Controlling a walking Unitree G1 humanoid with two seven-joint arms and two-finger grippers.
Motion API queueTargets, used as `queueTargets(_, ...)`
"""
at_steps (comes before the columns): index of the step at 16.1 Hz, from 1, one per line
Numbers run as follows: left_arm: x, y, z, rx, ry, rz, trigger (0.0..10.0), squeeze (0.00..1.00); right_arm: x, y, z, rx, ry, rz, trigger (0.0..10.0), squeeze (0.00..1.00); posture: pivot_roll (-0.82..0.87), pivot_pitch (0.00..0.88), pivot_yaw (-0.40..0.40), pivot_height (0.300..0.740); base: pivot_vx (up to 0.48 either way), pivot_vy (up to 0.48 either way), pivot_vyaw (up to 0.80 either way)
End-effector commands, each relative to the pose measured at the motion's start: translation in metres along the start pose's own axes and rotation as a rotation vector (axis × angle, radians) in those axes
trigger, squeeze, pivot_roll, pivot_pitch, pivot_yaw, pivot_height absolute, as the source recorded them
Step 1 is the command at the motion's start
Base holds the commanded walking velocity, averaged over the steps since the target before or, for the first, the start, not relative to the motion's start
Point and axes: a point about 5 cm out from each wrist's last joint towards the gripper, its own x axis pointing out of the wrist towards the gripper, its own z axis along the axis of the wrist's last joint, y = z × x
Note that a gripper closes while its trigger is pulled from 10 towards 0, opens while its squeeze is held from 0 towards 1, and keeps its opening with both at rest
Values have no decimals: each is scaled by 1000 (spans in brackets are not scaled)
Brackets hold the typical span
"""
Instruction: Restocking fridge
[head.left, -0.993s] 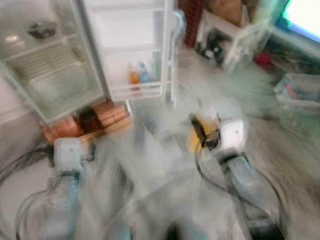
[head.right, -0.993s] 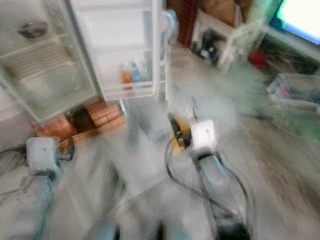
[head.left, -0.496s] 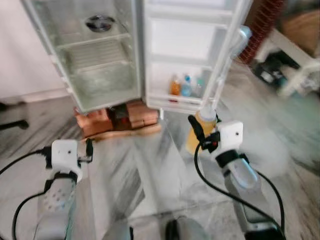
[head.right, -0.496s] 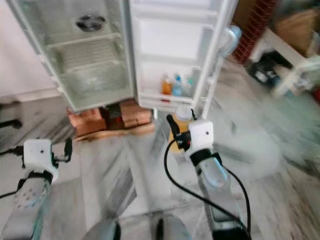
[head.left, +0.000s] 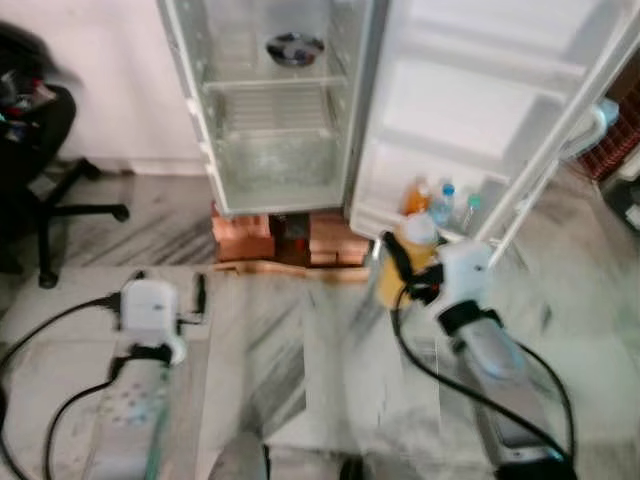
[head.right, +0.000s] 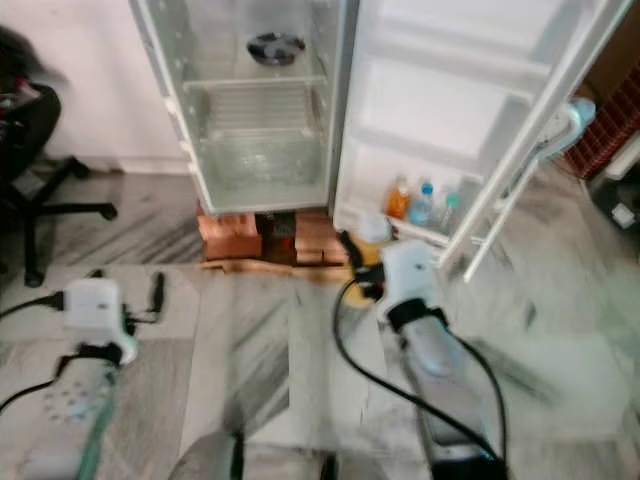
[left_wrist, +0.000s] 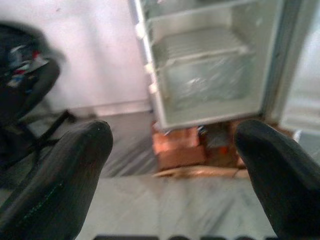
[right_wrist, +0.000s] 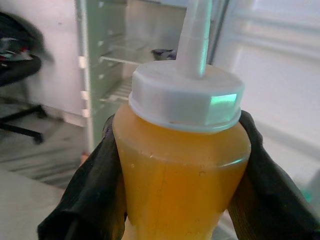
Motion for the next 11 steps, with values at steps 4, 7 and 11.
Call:
queueTargets(4,2,6,0,10,0,8,10000,0,3,0,3,11,-22,-7,10000,0,94,147,-81,740,414,0,0)
queueTargets(7,3,5,0,9,1,0,10000,0,4,-2,5,7,-28,-23,10000,0,92,146,-80,740,459,0,0)
queueTargets(11,3,4,0,5,1,-6,10000,0,5,-4,4,14,-20,-41,10000,0,91,148,-82,740,461,0,0)
